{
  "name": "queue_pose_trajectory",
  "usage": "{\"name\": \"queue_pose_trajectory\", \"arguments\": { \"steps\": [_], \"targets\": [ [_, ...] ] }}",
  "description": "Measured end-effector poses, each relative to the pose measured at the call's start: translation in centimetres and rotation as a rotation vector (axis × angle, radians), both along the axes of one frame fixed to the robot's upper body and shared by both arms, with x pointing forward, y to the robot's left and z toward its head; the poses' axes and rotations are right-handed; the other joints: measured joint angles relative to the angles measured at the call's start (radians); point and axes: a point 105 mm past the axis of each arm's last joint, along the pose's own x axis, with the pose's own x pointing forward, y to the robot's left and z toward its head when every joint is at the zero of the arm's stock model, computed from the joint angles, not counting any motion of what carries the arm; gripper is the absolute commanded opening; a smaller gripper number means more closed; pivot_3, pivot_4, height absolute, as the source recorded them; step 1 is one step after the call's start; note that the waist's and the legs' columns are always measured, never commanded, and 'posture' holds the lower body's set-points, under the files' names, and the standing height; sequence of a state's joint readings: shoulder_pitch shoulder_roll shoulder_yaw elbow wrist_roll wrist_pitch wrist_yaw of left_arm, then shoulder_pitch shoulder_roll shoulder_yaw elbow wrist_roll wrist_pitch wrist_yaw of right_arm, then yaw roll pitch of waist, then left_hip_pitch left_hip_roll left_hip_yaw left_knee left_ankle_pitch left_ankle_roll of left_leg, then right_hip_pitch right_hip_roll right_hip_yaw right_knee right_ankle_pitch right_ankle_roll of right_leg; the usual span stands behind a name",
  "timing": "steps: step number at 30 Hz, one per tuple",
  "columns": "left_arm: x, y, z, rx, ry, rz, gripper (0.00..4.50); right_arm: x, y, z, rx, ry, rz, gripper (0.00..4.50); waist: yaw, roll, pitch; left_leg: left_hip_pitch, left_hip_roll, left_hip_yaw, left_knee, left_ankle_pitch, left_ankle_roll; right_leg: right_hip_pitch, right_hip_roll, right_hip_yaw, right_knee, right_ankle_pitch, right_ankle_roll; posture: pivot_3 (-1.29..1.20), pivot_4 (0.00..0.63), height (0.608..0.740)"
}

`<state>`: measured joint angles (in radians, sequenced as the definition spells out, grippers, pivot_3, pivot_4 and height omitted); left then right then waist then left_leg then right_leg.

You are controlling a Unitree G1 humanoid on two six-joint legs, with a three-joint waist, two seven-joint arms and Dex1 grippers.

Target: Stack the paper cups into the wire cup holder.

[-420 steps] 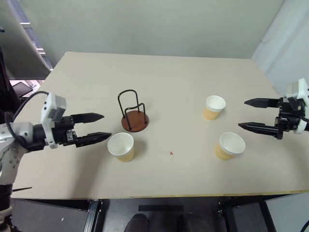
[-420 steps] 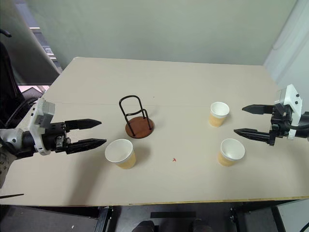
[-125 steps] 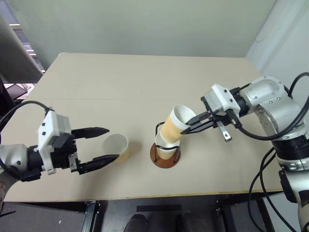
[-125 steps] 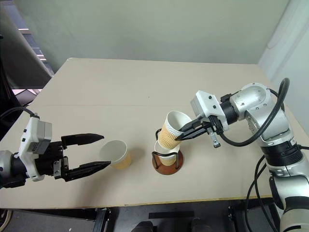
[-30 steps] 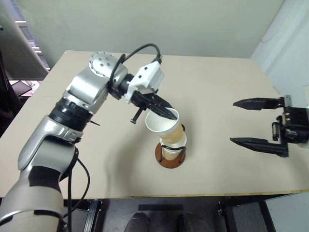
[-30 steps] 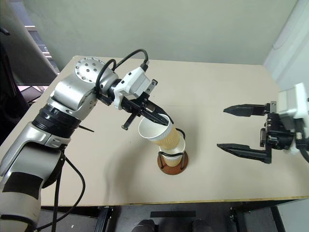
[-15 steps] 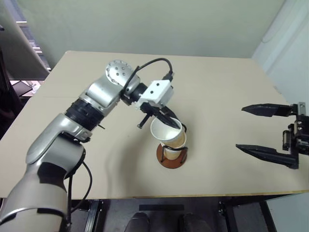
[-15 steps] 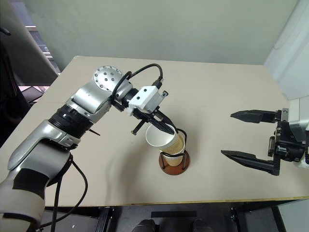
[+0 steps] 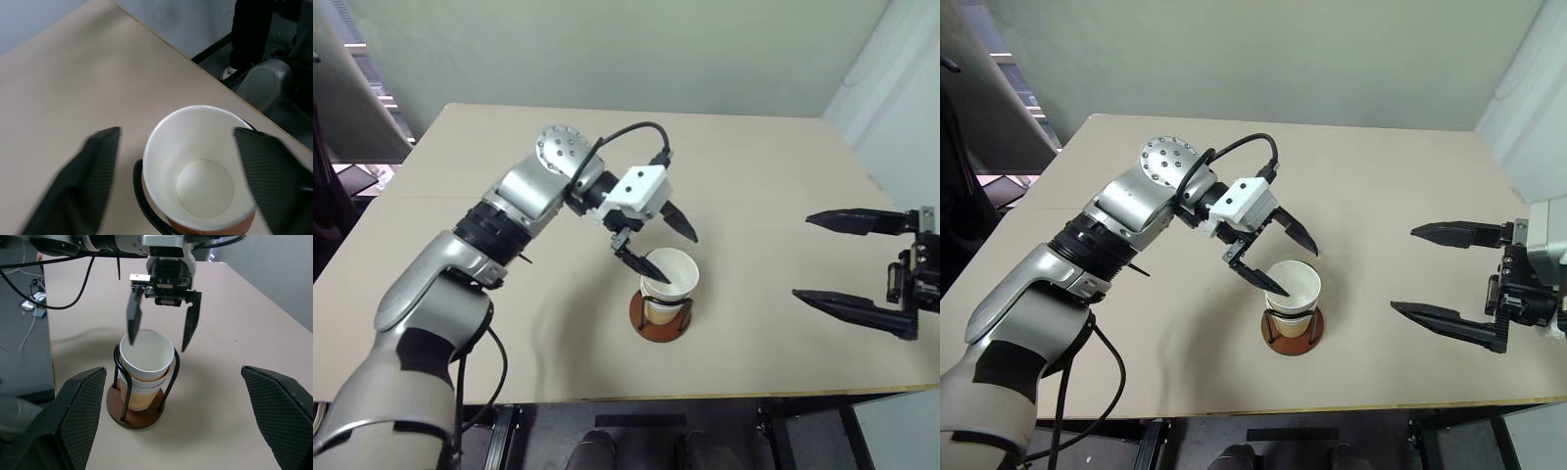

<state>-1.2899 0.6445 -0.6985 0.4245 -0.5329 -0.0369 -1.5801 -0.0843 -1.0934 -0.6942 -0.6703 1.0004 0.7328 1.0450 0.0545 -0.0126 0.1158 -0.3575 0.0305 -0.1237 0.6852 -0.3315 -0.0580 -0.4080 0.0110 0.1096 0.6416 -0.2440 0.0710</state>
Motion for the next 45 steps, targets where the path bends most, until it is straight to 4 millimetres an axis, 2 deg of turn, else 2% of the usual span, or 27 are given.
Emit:
{"name": "queue_pose_trajectory", "arguments": {
  "steps": [4, 8, 11, 14, 18, 22, 24, 27, 30, 45],
  "targets": [
    [0.4, 0.4, 0.7, -0.031, -0.019, 0.032, 4.49, 0.6, 0.0, -0.2, -0.002, 0.003, 0.017, 4.50, -0.001, 0.000, 0.000, 0.000, 0.000, 0.001, 0.000, 0.000, 0.000, 0.000, 0.000, 0.000, 0.000, 0.000, 0.000, 0.00, 0.150, 0.740],
    [0.8, 2.1, 1.1, -0.085, 0.015, 0.117, 4.49, 1.5, -0.3, -0.5, -0.015, 0.013, 0.035, 4.50, -0.002, 0.000, 0.000, 0.001, 0.000, 0.001, 0.000, 0.000, 0.000, -0.001, 0.000, 0.000, 0.001, 0.000, 0.000, 0.00, 0.150, 0.740],
    [1.2, 5.1, 0.8, -0.134, 0.070, 0.252, 4.49, 2.6, -0.9, -1.3, -0.025, 0.038, 0.028, 4.50, -0.009, 0.000, 0.000, 0.001, 0.001, 0.002, -0.001, 0.000, 0.000, -0.002, 0.001, 0.000, 0.001, 0.000, 0.000, 0.00, 0.150, 0.740],
    [1.0, 9.0, -0.4, -0.179, 0.164, 0.407, 4.49, 3.6, -2.0, -2.1, -0.022, 0.080, 0.009, 4.50, -0.014, 0.001, -0.001, 0.001, 0.001, 0.002, -0.002, 0.000, -0.001, -0.004, 0.001, 0.000, 0.002, 0.000, 0.000, 0.00, 0.150, 0.740],
    [-0.5, 13.8, -1.5, -0.280, 0.306, 0.606, 4.49, 4.4, -3.1, -2.6, -0.005, 0.127, 0.001, 4.50, -0.018, 0.001, -0.001, 0.001, 0.001, 0.002, -0.003, 0.001, -0.001, -0.006, 0.001, 0.001, 0.003, 0.000, 0.000, 0.00, 0.150, 0.740],
    [-2.8, 16.7, -1.2, -0.417, 0.402, 0.726, 4.49, 5.0, -3.7, -3.0, 0.008, 0.146, -0.015, 4.50, -0.015, 0.001, -0.001, 0.003, 0.002, 0.002, -0.003, 0.001, -0.001, -0.005, 0.000, 0.002, 0.003, 0.000, 0.000, 0.00, 0.150, 0.740],
    [-3.9, 18.0, -1.9, -0.446, 0.438, 0.802, 4.49, 5.3, -3.7, -3.3, 0.031, 0.157, -0.020, 4.50, -0.016, 0.002, -0.001, 0.005, 0.001, 0.003, -0.004, 0.001, -0.001, -0.003, 0.000, 0.002, 0.004, 0.000, -0.001, 0.00, 0.150, 0.740],
    [-4.6, 19.4, -3.0, -0.486, 0.476, 0.911, 4.49, 5.6, -4.0, -3.8, 0.047, 0.170, -0.043, 4.50, -0.016, 0.001, -0.001, 0.007, 0.002, 0.003, -0.004, 0.001, -0.001, -0.001, 0.001, 0.003, 0.005, -0.001, -0.003, 0.00, 0.150, 0.740],
    [-4.8, 19.9, -2.8, -0.531, 0.470, 0.956, 4.49, 5.7, -3.9, -4.2, 0.043, 0.179, -0.046, 4.50, -0.016, 0.001, -0.001, 0.008, 0.001, 0.003, -0.003, 0.001, -0.001, 0.000, 0.001, 0.003, 0.006, -0.002, -0.006, 0.00, 0.150, 0.740],
    [-4.7, 19.2, -2.7, -0.593, 0.459, 0.974, 4.49, 6.5, -3.5, -4.3, 0.023, 0.195, -0.045, 4.50, -0.023, 0.001, -0.001, 0.009, 0.001, 0.004, -0.005, 0.001, -0.001, -0.002, 0.001, 0.003, 0.007, -0.002, -0.009, 0.00, 0.150, 0.740]
  ]
}}
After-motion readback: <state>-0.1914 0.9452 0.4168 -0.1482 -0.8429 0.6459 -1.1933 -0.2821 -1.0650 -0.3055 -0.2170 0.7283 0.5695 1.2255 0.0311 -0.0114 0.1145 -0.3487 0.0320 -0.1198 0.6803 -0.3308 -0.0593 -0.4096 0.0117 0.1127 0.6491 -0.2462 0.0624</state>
